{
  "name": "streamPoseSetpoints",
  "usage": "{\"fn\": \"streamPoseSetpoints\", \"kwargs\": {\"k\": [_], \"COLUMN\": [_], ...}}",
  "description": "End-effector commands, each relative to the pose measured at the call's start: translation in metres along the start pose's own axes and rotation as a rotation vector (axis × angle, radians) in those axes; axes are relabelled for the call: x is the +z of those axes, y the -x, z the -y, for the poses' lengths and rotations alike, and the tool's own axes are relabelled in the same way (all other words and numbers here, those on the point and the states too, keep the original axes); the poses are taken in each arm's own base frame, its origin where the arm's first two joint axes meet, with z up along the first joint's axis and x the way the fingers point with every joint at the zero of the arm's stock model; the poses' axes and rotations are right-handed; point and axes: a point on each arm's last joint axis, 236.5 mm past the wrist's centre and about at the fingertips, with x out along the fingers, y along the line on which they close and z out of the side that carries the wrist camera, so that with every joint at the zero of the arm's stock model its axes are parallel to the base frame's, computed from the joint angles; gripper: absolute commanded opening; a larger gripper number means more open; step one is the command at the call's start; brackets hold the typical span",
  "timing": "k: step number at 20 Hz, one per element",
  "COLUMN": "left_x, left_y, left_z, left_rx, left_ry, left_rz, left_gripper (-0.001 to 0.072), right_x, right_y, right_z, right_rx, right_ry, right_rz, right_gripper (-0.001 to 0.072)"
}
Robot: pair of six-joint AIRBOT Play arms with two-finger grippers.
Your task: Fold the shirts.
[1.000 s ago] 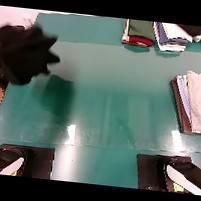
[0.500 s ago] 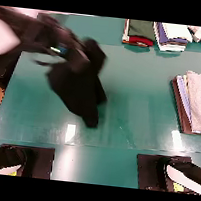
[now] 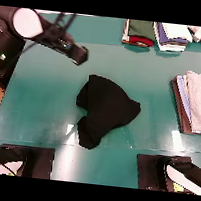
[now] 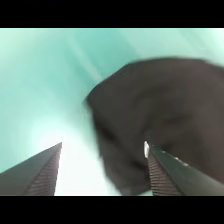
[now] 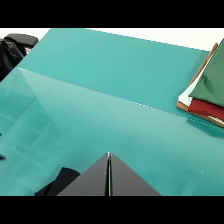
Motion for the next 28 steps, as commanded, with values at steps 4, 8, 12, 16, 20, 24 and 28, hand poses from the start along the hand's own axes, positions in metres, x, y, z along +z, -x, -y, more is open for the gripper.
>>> {"fn": "streamPoseSetpoints", "kwargs": {"k": [4, 8, 12, 16, 20, 24, 28], "left_x": [-0.128, -0.175, -0.183, -0.164, -0.112, -0.098, -0.102], "left_y": [-0.099, -0.154, -0.177, -0.166, -0.122, -0.088, -0.090], "left_z": [-0.034, 0.009, 0.029, 0.009, -0.047, -0.081, -0.084], "left_rx": [-0.146, -0.232, -0.234, -0.219, -0.129, -0.034, -0.023], "left_ry": [0.433, 0.455, 0.421, 0.426, 0.403, 0.369, 0.362], "left_rz": [-0.236, -0.342, -0.359, -0.334, -0.183, -0.111, -0.122], "left_gripper": [0.0608, 0.0608, 0.0606, 0.0023, 0.0020, 0.0021, 0.0021], "right_x": [-0.001, -0.004, -0.008, -0.033, -0.141, -0.309, -0.419], "right_y": [0.001, 0.001, 0.001, 0.001, -0.016, -0.041, -0.099], "right_z": [0.002, 0.001, 0.001, 0.002, 0.040, 0.084, 0.044], "right_rx": [-0.008, -0.007, -0.006, -0.007, -0.100, -0.163, -0.010], "right_ry": [0.002, 0.002, 0.000, -0.001, -0.140, -0.382, -0.616], "right_rz": [-0.002, -0.016, -0.034, -0.135, -0.443, -0.786, -0.895], "right_gripper": [0.0018, 0.0018, 0.0018, 0.0017, 0.0018, 0.0457, 0.0457]}}
